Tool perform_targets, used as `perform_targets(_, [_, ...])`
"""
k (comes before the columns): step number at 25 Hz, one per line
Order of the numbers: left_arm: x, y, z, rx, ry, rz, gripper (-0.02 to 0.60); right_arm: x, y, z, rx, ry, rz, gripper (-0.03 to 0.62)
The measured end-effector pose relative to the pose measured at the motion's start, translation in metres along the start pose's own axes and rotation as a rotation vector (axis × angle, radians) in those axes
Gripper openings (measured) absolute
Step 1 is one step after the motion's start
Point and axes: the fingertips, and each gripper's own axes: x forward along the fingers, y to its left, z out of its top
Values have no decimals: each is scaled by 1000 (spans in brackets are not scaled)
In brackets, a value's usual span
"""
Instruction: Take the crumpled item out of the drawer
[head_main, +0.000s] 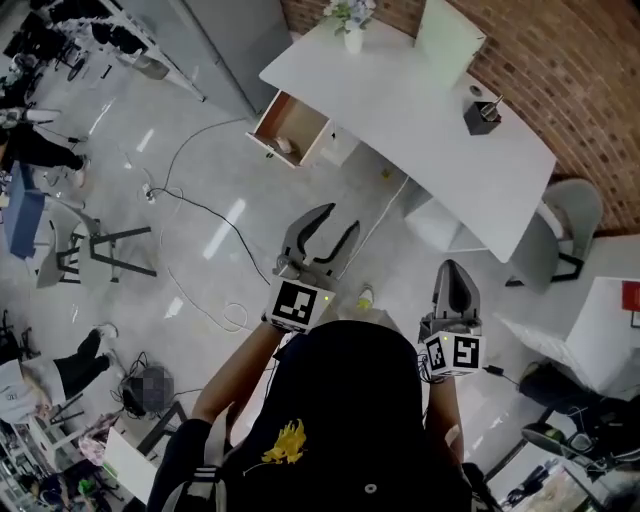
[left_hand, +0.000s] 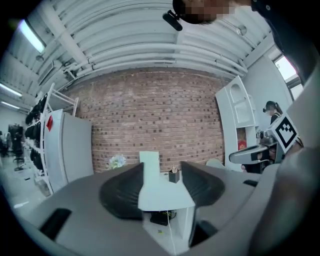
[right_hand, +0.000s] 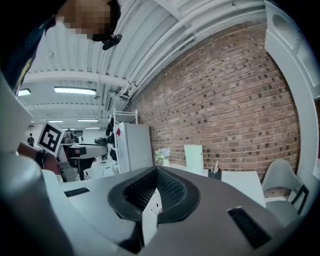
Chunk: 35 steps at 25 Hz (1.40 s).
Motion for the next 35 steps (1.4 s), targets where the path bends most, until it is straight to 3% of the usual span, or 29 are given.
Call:
perform_targets(1, [-2, 6, 0, -8, 6, 10, 302, 2, 6, -1, 2, 7, 11, 27])
perform_targets(4, [-17, 27, 2, -7, 3, 54, 352, 13, 24, 2, -26, 13, 55, 26])
perform_targets(8, [-35, 47, 0, 4, 8, 120, 356, 27, 40, 10, -54, -3, 112, 28])
perform_targets(14, [-31, 52, 2, -18, 19, 192, 356, 40, 24, 15, -46, -14, 155, 29])
perform_targets(22, [0, 27, -15, -54, 126, 164, 356, 40, -10, 4, -16, 32, 182, 28])
perform_targets(28, [16, 14, -23, -37, 180, 153, 356, 49, -28, -23, 28, 71, 217, 28])
perform_targets(31, [1, 22, -37, -22, 225, 179, 356, 61, -30, -44, 41, 111, 225, 29])
perform_targets(35, [-8, 45, -33, -53, 233, 234, 356, 81, -14, -42, 16, 110, 272, 28])
